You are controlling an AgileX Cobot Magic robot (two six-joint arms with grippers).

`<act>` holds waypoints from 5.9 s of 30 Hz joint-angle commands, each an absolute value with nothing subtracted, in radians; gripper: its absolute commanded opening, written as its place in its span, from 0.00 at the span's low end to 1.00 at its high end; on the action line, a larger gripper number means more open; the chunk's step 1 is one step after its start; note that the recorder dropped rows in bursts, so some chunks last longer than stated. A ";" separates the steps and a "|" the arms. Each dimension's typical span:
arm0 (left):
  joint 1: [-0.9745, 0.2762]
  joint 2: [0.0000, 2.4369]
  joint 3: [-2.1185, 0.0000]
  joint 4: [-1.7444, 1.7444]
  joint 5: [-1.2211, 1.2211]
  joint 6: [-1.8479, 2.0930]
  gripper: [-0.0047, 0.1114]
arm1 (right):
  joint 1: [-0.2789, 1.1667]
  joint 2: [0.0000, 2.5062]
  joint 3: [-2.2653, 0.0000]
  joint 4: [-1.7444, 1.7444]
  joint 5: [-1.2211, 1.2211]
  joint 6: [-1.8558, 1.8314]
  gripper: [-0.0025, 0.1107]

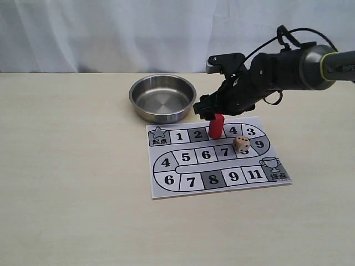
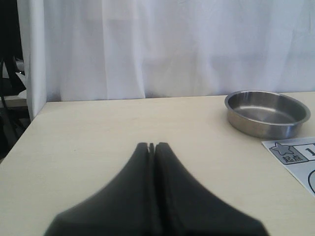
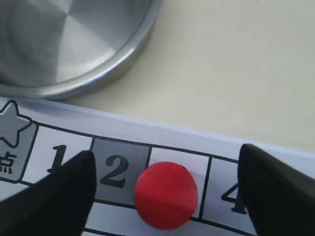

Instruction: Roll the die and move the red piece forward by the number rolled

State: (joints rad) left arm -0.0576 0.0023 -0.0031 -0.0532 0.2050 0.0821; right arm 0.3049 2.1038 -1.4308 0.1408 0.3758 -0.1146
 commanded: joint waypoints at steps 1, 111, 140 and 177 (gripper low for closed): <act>-0.059 0.000 0.000 -0.055 0.196 0.078 0.04 | 0.302 2.037 -1.430 0.089 0.449 -0.113 0.55; -0.059 0.000 0.000 -0.055 0.196 0.078 0.04 | -0.022 0.000 -0.113 0.011 -0.092 -0.067 0.06; -0.059 0.000 0.000 -0.055 0.196 0.078 0.04 | -0.022 0.000 0.000 0.045 0.210 -0.119 0.06; -0.059 0.000 0.000 -0.055 0.196 0.078 0.04 | -0.022 0.000 0.000 0.045 0.210 -0.119 0.06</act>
